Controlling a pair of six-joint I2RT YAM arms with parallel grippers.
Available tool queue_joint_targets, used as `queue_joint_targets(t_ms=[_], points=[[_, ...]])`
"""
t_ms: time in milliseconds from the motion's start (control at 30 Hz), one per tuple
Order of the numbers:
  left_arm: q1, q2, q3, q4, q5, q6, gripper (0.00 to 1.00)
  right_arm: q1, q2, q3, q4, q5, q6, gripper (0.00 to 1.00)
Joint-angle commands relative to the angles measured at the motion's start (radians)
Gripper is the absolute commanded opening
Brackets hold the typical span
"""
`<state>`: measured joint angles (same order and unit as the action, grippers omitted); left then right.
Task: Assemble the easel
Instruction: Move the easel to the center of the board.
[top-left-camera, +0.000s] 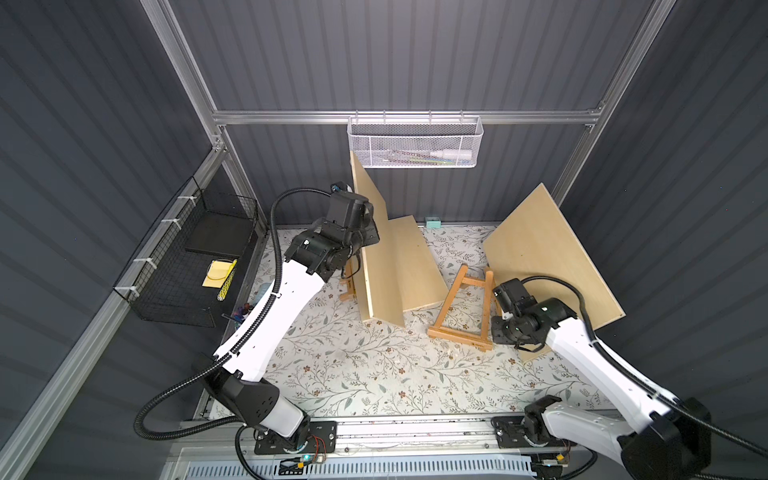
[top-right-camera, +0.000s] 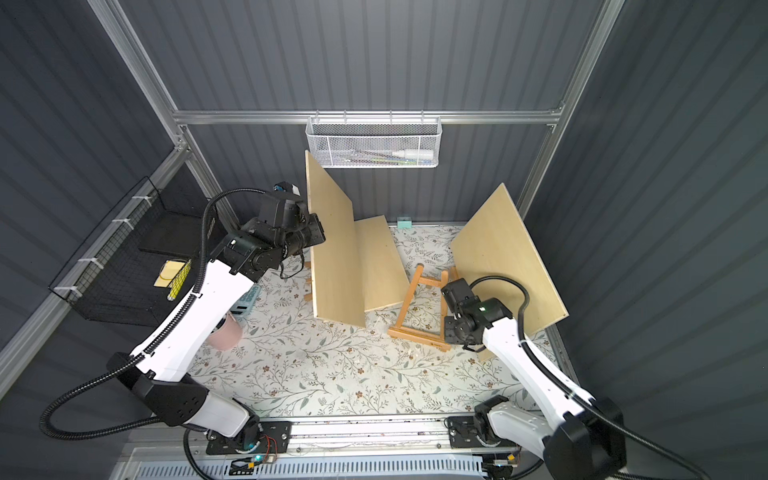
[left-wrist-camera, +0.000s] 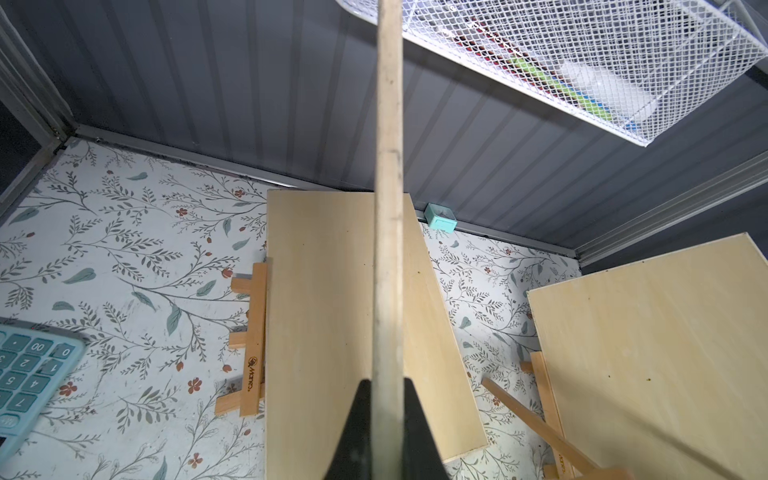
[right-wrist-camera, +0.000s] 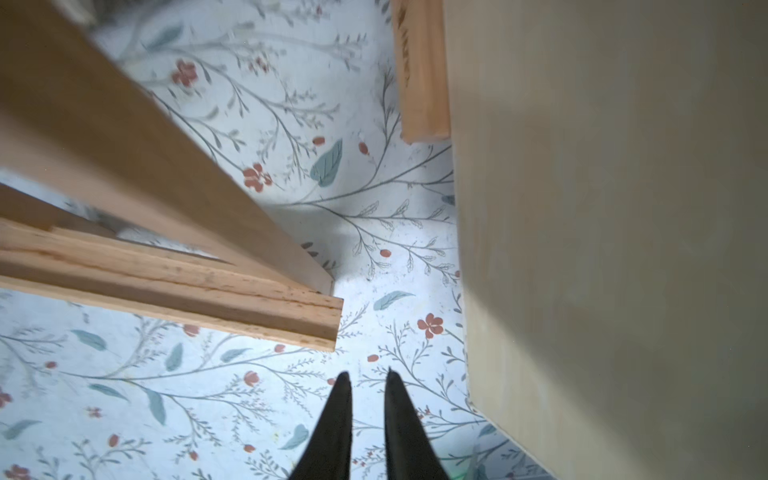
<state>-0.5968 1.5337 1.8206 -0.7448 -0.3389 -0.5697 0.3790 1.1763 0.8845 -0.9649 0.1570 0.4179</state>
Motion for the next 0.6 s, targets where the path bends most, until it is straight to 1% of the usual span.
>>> queue_joint_targets(t_ms=[0,200,367,500,567], points=[[-0.015,-0.028,0.095,0.182,0.000,0.027,0.00,-0.011,0.068,0.002,-0.010,-0.095,-0.034,0.15],[-0.017,-0.060,0.079,0.191,-0.035,0.031,0.00,-0.003,0.156,-0.019,0.033,-0.149,-0.060,0.17],[-0.018,-0.077,0.068,0.193,-0.049,0.028,0.00,0.023,0.247,-0.013,0.068,-0.221,-0.088,0.20],[-0.018,-0.083,0.066,0.180,-0.061,0.023,0.00,0.116,0.316,0.022,0.091,-0.287,-0.136,0.22],[-0.018,-0.087,0.067,0.172,-0.063,0.022,0.00,0.172,0.328,0.045,0.093,-0.288,-0.158,0.25]])
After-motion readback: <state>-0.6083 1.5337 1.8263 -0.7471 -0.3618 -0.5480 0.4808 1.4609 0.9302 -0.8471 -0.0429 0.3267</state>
